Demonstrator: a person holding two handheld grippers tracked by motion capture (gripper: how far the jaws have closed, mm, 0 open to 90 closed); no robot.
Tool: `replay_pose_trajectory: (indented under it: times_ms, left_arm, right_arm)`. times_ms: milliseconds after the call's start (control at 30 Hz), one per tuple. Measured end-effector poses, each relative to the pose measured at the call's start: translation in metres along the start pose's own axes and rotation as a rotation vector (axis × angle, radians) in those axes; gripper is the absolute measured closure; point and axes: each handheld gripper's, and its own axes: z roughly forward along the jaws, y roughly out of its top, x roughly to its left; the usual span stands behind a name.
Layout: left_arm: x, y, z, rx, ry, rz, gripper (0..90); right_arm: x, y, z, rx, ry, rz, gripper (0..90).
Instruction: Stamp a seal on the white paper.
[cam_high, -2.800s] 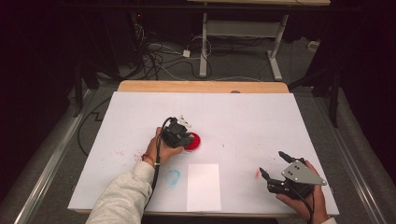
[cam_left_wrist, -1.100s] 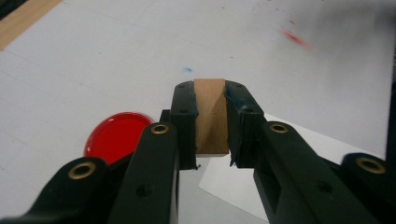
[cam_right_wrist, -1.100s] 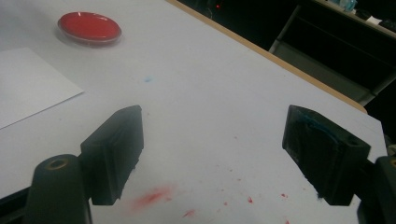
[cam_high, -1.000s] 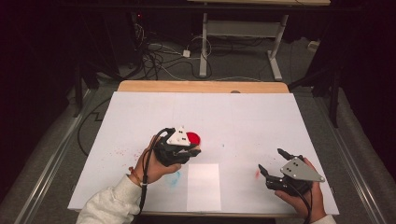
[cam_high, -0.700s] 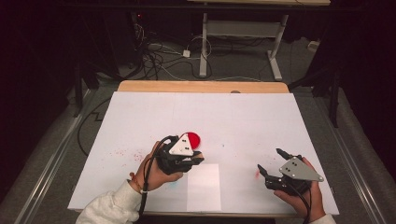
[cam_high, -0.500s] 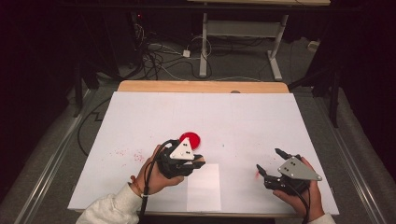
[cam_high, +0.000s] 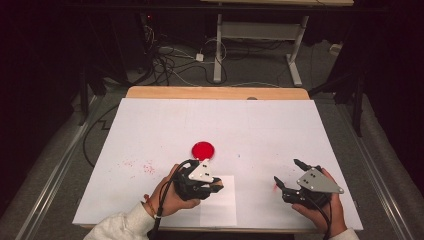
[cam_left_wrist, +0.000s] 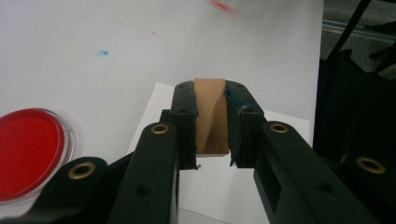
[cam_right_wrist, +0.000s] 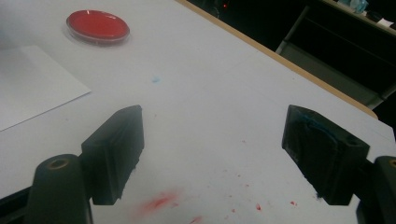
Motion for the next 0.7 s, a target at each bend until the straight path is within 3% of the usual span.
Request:
replay_pose_trajectory:
  times_ms: [467, 700]
  left_arm:
    - [-0.005, -0.008, 0.008, 0.023, -0.011, 0.002, 73.7]
    - [-0.009, -0.012, 0.021, 0.064, -0.025, 0.010, 73.7]
  right_arm:
    - [0.000, 0.000, 0.000, 0.003, 0.004, -0.005, 21.6]
    - [0.002, 0.000, 0.001, 0.004, 0.007, -0.005, 21.5]
